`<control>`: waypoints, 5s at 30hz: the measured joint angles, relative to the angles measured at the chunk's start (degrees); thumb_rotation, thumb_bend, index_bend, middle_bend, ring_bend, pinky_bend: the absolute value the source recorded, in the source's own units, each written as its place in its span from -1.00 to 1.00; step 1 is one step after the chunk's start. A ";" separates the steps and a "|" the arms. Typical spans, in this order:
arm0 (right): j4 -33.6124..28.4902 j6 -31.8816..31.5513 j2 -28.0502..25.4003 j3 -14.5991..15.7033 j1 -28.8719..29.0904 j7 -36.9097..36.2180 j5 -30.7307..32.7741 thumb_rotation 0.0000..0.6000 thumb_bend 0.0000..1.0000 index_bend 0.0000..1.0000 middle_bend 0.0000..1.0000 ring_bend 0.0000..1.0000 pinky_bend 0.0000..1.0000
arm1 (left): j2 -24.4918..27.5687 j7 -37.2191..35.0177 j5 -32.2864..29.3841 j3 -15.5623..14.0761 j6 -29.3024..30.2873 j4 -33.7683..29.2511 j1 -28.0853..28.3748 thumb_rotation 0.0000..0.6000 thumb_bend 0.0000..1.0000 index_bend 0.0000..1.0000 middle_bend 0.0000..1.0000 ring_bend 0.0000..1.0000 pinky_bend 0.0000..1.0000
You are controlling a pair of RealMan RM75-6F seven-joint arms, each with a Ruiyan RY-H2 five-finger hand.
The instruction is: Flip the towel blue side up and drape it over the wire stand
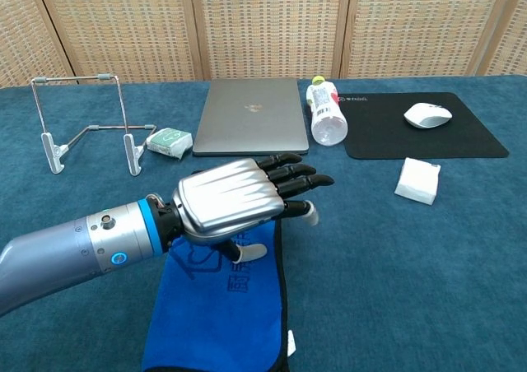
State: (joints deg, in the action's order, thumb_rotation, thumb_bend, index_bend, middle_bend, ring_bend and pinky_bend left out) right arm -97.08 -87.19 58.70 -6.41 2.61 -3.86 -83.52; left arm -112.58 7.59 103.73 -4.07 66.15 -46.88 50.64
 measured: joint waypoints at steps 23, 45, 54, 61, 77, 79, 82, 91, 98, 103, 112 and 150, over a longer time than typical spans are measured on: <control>-0.25 0.43 0.19 0.28 0.17 0.80 -0.17 1.00 -1.00 -1.00 -1.00 -1.00 -1.00 | 14.23 18.07 -26.76 13.63 -12.06 -24.13 -1.40 1.00 -0.41 -0.73 -1.00 -1.00 -1.00; 0.02 1.45 0.20 0.20 0.57 0.68 0.65 1.00 -1.00 -1.00 -1.00 -1.00 -1.00 | 11.08 30.56 -45.50 16.40 -14.98 -23.31 -0.23 1.00 -0.39 -0.56 -1.00 -1.00 -1.00; 0.22 1.88 0.14 0.05 0.75 0.27 1.10 1.00 -1.00 -1.00 -1.00 -1.00 -1.00 | 9.38 29.77 -47.04 16.04 -15.63 -20.56 0.45 1.00 -0.37 -0.55 -1.00 -1.00 -1.00; 0.39 1.93 0.00 -0.04 0.75 -0.26 1.27 1.00 -1.00 -1.00 -1.00 -1.00 -1.00 | 7.89 29.48 -48.54 15.77 -16.29 -18.33 0.82 1.00 -0.35 -0.53 -1.00 -1.00 -1.00; 0.34 2.14 -0.18 -0.10 0.83 -0.56 1.48 1.00 -1.00 -1.00 -1.00 -1.00 -1.00 | 7.60 31.36 -53.18 15.40 -18.08 -17.49 1.36 1.00 -0.22 -0.42 -1.00 -1.00 -1.00; 0.33 2.15 -0.17 -0.09 0.84 -0.51 1.49 1.00 -1.00 -1.00 -1.00 -1.00 -1.00 | 7.68 31.67 -54.37 15.46 -18.47 -17.70 1.49 1.00 -0.19 -0.41 -1.00 -1.00 -1.00; 0.36 2.20 -0.15 -0.11 0.86 -0.52 1.55 1.00 -1.00 -1.00 -1.00 -1.00 -1.00 | 7.79 32.43 -55.52 15.45 -18.68 -18.10 1.79 1.00 -0.18 -0.35 -1.00 -1.00 -1.00; 0.25 2.28 -0.24 -0.05 0.89 -0.68 1.48 1.00 -1.00 -1.00 -1.00 -1.00 -1.00 | 8.09 32.35 -56.89 15.21 -18.28 -18.76 1.95 1.00 -0.18 -0.05 -1.00 -1.00 -1.00; 0.17 2.25 -0.29 -0.02 0.86 -0.67 1.45 1.00 -1.00 -1.00 -1.00 -1.00 -1.00 | 8.18 32.57 -57.71 14.59 -17.91 -18.98 1.89 1.00 -0.19 0.06 -1.00 -1.00 -1.00; 0.11 2.20 -0.30 0.02 0.83 -0.73 1.38 1.00 -1.00 -1.00 -1.00 -1.00 -1.00 | 8.21 32.96 -58.70 14.38 -17.78 -19.31 1.93 1.00 -0.19 0.36 -1.00 -1.00 -1.00; -0.18 2.08 -0.54 -0.02 0.78 -1.24 1.30 1.00 -1.00 -1.00 -1.00 -1.00 -1.00 | 8.84 32.77 -60.04 14.31 -16.89 -21.27 1.51 1.00 -0.19 0.59 -1.00 -1.00 -1.00; -0.11 1.68 -1.04 0.08 0.46 -2.54 0.98 1.00 -1.00 -1.00 -1.00 -1.00 -1.00 | 12.00 31.39 -56.64 14.49 -11.16 -27.64 1.21 1.00 -0.05 0.76 -1.00 -1.00 -1.00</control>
State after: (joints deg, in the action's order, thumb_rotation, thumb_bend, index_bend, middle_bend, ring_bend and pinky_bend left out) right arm -97.19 -85.52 57.66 -6.33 3.07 -6.40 -82.55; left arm -100.58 38.99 47.09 10.41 54.99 -74.51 51.85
